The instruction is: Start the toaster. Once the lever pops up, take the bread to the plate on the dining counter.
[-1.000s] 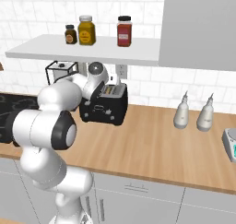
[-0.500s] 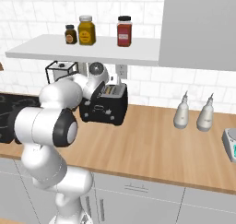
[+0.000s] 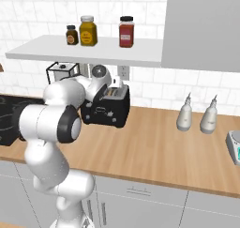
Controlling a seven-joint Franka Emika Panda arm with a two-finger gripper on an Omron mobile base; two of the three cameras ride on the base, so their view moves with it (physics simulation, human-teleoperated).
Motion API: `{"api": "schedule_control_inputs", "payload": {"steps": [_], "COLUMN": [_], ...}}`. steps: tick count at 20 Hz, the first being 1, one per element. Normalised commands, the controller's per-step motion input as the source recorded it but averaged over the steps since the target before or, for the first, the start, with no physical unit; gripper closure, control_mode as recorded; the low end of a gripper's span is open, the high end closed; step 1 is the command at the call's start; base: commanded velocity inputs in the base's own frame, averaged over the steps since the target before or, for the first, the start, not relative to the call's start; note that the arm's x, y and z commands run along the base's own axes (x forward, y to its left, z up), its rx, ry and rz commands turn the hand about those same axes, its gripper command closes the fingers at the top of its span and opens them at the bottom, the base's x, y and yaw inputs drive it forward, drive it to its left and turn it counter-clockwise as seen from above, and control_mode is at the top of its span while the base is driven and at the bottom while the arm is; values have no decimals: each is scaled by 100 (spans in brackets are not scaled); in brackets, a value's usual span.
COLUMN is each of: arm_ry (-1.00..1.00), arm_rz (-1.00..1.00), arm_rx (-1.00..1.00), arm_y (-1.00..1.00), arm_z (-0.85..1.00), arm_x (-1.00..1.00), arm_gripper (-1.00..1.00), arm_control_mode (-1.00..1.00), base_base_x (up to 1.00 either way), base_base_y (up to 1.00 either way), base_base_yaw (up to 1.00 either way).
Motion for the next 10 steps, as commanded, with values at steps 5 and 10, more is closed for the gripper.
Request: {"api": "schedule_control_inputs", "payload": {"steps": [5,10], "arm_ry": [0,0], "arm_rz": [0,0], "arm_rx": [0,0], "arm_y": [0,-2], "arm_z": [-18,-8], "arm_x": [14,13], "arm_gripper": [-100,-100], "arm_control_mode": [-100,-100], "base_base_x": [0,0], "base_base_y": [0,0], "base_base_yaw": [0,0]}}
